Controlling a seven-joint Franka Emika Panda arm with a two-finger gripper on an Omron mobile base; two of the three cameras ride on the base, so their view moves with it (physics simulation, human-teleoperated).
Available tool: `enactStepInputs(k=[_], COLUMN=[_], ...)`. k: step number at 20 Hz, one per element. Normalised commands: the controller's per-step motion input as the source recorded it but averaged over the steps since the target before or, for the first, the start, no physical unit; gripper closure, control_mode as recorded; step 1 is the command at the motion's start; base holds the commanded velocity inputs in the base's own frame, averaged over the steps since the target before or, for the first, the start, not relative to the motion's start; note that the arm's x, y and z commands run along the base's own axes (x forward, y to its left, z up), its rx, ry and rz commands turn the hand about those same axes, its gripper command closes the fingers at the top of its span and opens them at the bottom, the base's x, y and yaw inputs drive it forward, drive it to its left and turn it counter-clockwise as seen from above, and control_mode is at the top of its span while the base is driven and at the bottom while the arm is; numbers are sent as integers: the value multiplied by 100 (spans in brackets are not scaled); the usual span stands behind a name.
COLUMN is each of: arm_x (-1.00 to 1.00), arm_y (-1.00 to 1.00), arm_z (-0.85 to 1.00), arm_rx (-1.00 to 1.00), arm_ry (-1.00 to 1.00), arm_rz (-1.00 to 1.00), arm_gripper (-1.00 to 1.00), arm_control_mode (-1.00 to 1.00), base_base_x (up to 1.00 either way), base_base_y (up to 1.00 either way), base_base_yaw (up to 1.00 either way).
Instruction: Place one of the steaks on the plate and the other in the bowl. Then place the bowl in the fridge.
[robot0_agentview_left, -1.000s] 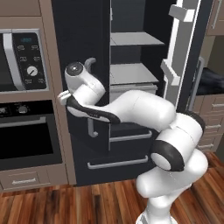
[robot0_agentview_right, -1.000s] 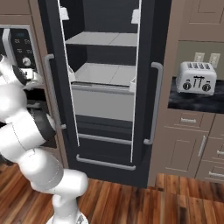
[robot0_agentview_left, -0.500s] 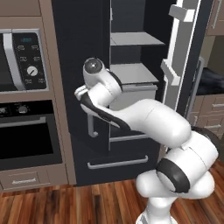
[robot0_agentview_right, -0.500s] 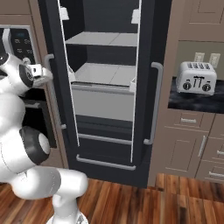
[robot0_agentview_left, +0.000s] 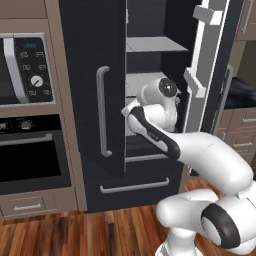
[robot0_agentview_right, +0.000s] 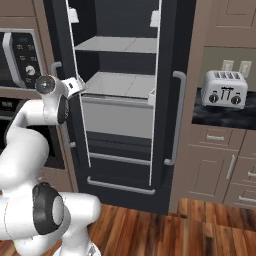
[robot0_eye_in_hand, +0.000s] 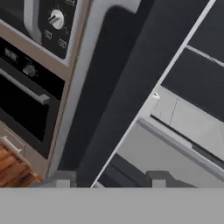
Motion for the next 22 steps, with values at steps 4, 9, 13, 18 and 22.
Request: enactStepInputs(k=[4, 9, 13, 18, 22], arm_x=[-1, 0, 0, 12, 4], arm_y=[-77, -22, -34, 7, 4], arm_z=[6, 15, 16, 0, 23], arm_rx=[-23, -43, -43, -7, 0], arm_ry=[-5, -1, -12, -10, -11], arm_rz=[32, 21, 22, 8, 0], arm_gripper=[-100, -100, -100, -100, -100], arm_control_mode=[-100, -100, -100, -100, -100], base_base_x=[0, 0, 0, 0, 0], base_base_y=[0, 0, 0, 0, 0], base_base_yaw=[0, 0, 0, 0, 0])
